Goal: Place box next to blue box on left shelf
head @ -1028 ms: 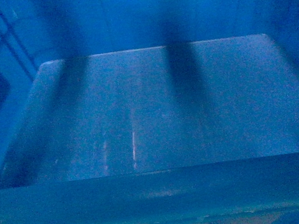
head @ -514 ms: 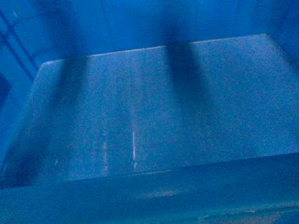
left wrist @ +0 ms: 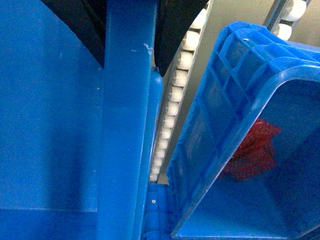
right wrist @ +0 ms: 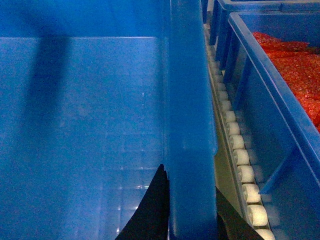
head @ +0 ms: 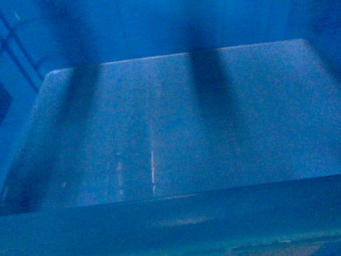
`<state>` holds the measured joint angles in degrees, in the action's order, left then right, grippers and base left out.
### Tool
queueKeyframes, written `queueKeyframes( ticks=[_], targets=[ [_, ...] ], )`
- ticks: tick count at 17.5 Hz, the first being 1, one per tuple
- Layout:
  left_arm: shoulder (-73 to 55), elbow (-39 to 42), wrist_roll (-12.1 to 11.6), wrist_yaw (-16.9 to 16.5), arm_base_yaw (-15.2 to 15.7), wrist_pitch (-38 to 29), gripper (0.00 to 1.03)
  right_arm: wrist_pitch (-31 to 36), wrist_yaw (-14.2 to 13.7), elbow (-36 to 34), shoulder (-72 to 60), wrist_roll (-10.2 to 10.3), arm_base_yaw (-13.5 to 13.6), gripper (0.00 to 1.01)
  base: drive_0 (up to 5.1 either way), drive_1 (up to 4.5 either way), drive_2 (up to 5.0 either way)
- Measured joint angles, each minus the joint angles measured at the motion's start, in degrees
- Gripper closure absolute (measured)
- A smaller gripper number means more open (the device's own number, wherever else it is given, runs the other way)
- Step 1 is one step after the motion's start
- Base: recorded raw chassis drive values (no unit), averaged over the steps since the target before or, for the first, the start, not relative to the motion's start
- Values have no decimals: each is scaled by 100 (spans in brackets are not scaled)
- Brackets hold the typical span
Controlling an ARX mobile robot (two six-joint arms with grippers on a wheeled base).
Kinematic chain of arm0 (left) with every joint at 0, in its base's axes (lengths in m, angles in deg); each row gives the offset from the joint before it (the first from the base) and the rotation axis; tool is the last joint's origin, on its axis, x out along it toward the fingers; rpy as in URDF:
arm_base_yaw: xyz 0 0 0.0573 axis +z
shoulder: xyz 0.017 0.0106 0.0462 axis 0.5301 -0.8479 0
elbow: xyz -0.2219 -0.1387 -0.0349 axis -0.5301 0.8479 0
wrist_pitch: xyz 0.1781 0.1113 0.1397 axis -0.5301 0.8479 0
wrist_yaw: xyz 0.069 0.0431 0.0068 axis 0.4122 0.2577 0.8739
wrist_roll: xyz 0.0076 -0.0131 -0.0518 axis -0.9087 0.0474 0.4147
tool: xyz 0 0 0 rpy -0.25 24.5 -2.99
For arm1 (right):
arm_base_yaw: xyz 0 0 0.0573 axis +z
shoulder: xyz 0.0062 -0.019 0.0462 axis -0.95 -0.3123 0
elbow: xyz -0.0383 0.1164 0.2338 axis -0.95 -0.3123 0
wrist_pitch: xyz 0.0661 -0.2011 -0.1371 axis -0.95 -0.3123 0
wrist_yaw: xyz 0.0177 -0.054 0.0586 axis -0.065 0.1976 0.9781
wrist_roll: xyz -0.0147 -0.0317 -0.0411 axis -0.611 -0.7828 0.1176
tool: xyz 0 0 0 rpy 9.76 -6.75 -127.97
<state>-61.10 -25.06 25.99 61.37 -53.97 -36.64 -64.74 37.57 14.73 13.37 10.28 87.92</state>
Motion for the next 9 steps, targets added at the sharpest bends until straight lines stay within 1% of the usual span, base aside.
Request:
queueKeyframes(
  ticks=[8,9],
  targets=[
    [0,0,0,2,0,0,90,0,0,0,0,-2,0,92,0,0,0],
    [0,0,31,13,0,0,90,466,-205,-151,0,-146,83,92,0,0,0]
  ],
)
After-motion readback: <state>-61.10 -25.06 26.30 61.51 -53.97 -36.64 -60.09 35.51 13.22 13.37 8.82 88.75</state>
